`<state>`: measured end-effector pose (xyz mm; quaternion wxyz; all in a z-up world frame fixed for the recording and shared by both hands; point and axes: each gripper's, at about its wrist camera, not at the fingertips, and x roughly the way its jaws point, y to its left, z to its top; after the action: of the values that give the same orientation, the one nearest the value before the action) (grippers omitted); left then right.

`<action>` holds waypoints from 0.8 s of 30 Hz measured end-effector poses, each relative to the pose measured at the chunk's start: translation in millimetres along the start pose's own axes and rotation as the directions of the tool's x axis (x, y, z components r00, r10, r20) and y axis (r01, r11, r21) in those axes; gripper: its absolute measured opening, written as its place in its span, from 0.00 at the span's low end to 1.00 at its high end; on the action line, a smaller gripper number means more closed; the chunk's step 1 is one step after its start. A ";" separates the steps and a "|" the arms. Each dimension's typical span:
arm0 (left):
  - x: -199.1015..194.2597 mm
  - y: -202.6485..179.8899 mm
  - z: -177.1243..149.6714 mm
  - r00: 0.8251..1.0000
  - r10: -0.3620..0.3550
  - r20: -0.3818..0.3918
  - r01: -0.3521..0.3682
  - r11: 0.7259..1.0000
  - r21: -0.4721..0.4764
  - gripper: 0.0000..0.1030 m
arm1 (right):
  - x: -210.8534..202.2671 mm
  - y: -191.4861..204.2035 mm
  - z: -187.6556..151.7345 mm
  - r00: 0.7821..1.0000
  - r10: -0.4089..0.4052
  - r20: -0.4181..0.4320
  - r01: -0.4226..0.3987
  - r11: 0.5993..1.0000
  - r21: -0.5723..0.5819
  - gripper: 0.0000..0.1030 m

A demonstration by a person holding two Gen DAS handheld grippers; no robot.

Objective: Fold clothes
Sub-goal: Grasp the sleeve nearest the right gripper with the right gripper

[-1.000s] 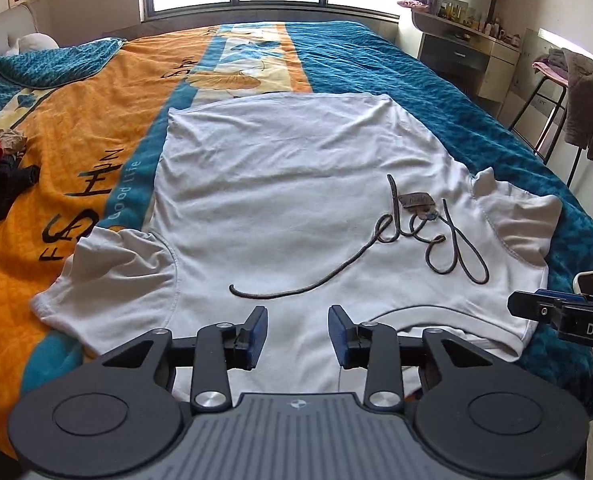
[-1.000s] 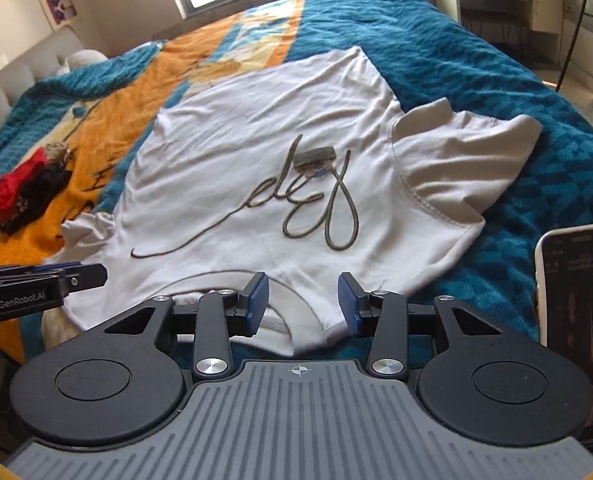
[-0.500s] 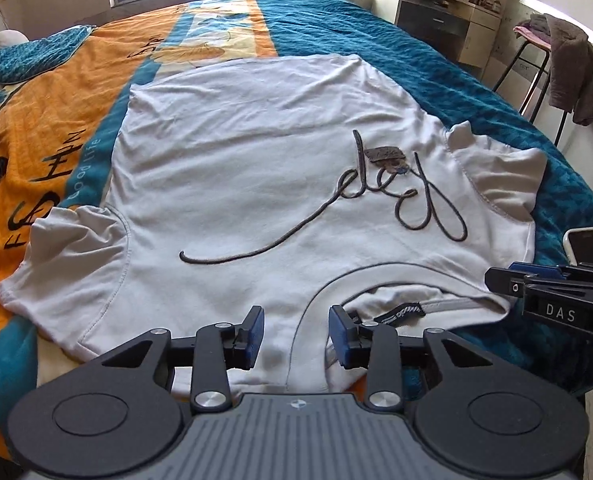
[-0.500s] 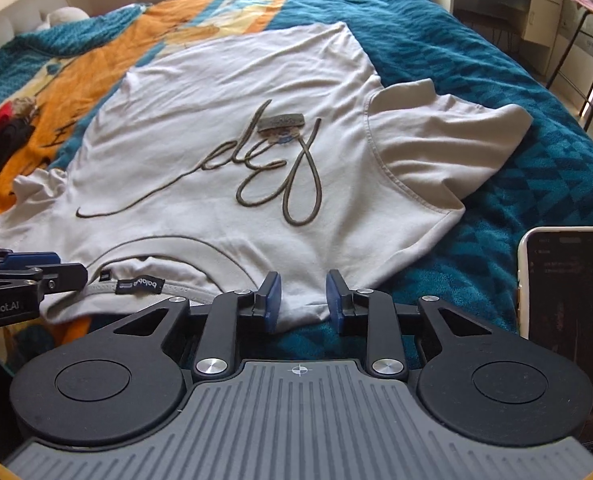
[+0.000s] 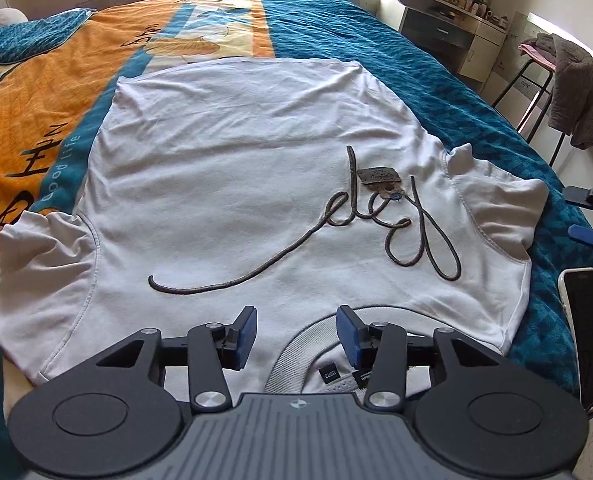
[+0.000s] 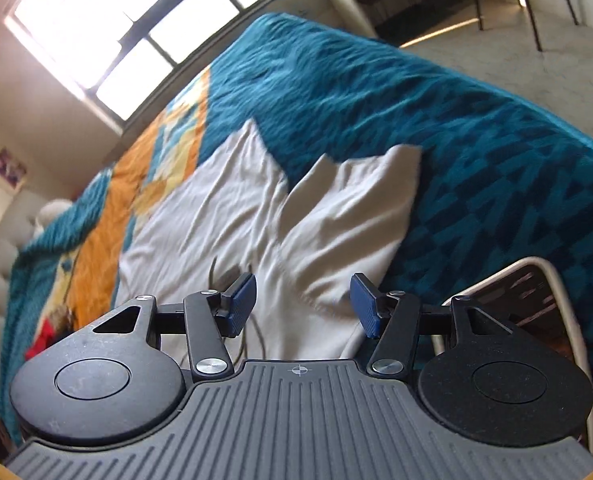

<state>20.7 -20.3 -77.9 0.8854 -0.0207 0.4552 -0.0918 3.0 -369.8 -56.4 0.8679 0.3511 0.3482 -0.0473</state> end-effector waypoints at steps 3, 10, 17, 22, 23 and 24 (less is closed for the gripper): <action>4.9 5.6 3.2 0.999 0.031 -0.009 -0.032 0.999 -0.028 0.42 | 11.6 -38.8 28.1 0.998 -0.054 0.040 0.046 0.984 0.174 0.49; 0.8 9.2 -0.8 1.000 0.014 -0.007 -0.014 0.999 -0.033 0.42 | 58.9 -68.2 57.7 0.997 -0.070 0.021 0.063 0.970 0.233 0.41; -4.8 10.1 -5.5 1.000 0.017 0.002 -0.016 0.999 -0.034 0.42 | 79.1 -69.4 64.9 0.999 0.032 0.006 -0.032 0.971 0.239 0.06; -9.8 12.3 -7.4 1.000 0.030 0.007 -0.030 0.999 -0.033 0.42 | 65.2 -62.1 65.9 0.996 0.005 0.094 -0.027 0.972 0.231 0.02; -10.5 12.3 -8.0 0.999 0.033 0.007 -0.033 0.999 -0.031 0.42 | 64.3 -56.7 65.4 0.995 -0.016 0.096 -0.004 0.977 0.214 0.02; -11.2 12.3 -8.7 0.999 0.036 0.008 -0.035 0.999 -0.029 0.42 | 63.7 -48.5 63.5 0.995 -0.032 0.099 0.014 0.983 0.181 0.02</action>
<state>9.0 -5.8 -75.5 0.8884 -0.0258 0.4531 -0.0694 71.4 -436.6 -92.6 0.8484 0.4214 0.3021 -0.1064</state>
